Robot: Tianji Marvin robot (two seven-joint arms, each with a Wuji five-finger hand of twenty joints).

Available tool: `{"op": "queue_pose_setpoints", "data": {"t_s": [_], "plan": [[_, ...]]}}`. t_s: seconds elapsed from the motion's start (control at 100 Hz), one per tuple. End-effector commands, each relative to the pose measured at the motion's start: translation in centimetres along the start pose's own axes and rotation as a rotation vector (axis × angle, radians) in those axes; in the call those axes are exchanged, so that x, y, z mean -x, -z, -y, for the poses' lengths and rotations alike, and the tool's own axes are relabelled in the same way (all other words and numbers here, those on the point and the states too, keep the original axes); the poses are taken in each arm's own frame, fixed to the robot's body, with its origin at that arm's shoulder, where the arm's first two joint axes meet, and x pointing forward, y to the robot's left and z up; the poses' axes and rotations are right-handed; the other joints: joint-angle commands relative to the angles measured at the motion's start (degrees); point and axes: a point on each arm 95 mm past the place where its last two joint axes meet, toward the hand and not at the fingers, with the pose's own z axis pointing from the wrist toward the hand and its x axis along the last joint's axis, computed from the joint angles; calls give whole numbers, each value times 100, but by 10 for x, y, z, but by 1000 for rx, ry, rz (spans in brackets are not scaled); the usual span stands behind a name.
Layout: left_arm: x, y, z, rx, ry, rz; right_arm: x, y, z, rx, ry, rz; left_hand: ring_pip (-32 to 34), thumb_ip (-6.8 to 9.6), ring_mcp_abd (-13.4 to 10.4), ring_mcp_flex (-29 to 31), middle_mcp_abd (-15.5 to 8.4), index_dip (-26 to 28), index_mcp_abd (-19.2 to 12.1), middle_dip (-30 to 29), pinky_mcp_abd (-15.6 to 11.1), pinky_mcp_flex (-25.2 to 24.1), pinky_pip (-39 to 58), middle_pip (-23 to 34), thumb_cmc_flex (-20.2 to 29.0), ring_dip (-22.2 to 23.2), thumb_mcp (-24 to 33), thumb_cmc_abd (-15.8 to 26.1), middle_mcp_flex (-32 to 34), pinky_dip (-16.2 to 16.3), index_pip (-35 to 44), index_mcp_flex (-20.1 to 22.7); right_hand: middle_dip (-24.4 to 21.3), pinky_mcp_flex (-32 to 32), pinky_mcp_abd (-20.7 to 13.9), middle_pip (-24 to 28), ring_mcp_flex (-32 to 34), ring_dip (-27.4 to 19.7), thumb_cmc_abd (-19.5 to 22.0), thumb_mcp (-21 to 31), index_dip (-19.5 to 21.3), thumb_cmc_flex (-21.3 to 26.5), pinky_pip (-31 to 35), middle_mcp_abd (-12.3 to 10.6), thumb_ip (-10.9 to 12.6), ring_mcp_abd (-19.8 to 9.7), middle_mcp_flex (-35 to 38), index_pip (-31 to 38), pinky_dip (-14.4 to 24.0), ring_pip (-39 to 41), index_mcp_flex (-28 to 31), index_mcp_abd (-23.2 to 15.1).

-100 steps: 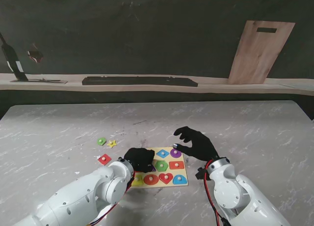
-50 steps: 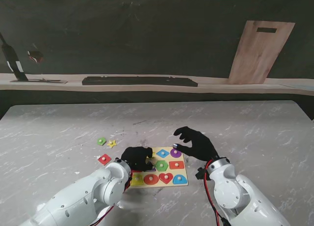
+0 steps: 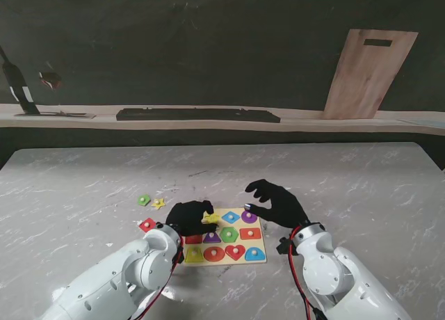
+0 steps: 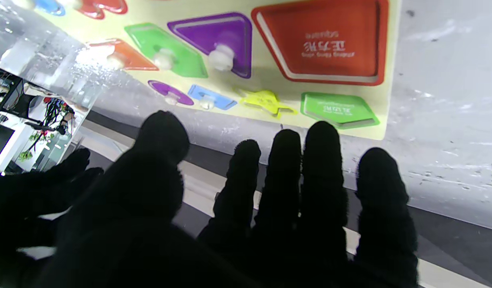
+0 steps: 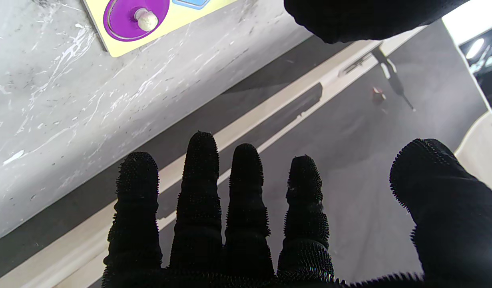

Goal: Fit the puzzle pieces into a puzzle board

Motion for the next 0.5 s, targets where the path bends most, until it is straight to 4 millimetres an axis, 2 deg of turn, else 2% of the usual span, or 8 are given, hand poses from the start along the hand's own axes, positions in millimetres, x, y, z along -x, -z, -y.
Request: {"op": "queue_pose_setpoints", "data": {"t_s": [0.0,0.13,0.29,0.49], "plan": [[-1,2,5,-26,28,-13,-2,0,4,-8,-5,-3,-265,314,180,-309,141,-129,-5,-201,-23,-297,-152,-286,91,-49,-158,181,-321,-122,-126,-236,54,-35,28,73,93,75,130,-124,63,-111,95,-161,202,-113,145,-22,81,52,28,-192],[6,6,13,-57,62,-12,-2,0,5,-9,-4,-3,-807,329,202,-789,168,-183,-23,-603,-88,-679,-402,-756,141,-183,-280,255,-692,-235,-268,-278,54,-35,28,74,92,80,128,-122,61,-112,97,-149,202,-109,139,-28,81,63,20,-194],[19,13,25,-77,156,-15,-2,-1,5,-10,6,-7,-1587,346,222,-1299,203,-242,-69,-1011,-94,-995,-967,-1143,197,-525,-150,219,-913,-591,-402,-182,56,-35,31,77,93,87,90,-112,64,-105,97,-156,203,-103,136,-23,82,74,24,-189],[45,27,40,-93,133,-15,-4,-1,7,-13,12,-13,-1867,337,154,-1508,154,-289,-139,-1094,-92,-1151,-1206,-1232,178,-642,-113,206,-950,-759,-506,-71,63,-7,28,94,118,95,59,-70,70,-118,110,-165,204,-116,144,-11,87,93,29,-194]]}}
